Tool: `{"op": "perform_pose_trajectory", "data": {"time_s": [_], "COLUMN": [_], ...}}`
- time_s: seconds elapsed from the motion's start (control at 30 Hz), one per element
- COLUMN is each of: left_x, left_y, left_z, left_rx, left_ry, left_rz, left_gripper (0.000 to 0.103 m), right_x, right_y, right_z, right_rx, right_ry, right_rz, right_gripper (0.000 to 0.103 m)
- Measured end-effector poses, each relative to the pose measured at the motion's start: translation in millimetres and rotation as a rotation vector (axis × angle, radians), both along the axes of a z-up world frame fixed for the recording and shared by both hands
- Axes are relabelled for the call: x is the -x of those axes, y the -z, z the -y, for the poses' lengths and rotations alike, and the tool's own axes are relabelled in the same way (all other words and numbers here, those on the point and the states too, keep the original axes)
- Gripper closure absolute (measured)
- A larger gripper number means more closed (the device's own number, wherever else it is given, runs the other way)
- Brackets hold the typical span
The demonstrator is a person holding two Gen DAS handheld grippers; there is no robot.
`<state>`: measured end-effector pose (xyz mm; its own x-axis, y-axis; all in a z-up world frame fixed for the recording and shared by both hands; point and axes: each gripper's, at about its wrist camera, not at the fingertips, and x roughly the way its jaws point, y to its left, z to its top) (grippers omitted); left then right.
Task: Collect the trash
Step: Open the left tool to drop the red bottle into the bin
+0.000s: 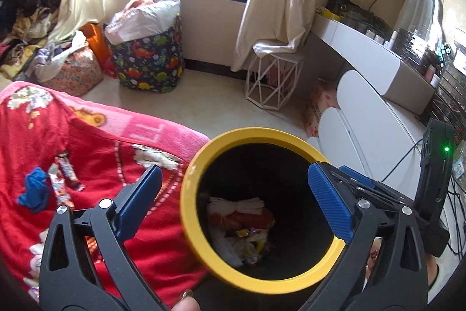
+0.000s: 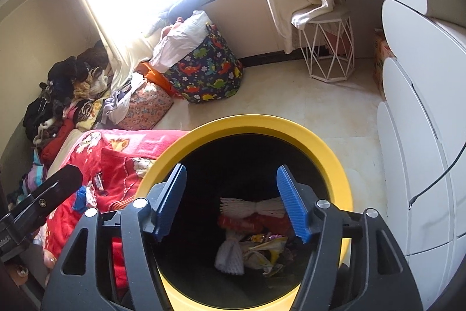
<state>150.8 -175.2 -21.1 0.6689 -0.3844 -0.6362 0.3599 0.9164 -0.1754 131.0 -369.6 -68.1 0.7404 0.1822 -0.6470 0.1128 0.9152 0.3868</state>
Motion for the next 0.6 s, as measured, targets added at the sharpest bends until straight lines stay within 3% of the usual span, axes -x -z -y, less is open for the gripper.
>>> {"op": "perform_pose_trajectory", "data": {"time_s": [0.6], "left_x": [19], "left_y": [-21], "left_z": [-69], "left_rx": [0.001], "left_ry": [-0.167], "left_rz": [0.109], "left_gripper": [0.011], "right_x": [-2], "right_y": [-23], "right_z": [-68], "right_rx": [0.034], "right_ry": [-0.15], "right_rz": [0.07], "right_gripper": [0.034]}}
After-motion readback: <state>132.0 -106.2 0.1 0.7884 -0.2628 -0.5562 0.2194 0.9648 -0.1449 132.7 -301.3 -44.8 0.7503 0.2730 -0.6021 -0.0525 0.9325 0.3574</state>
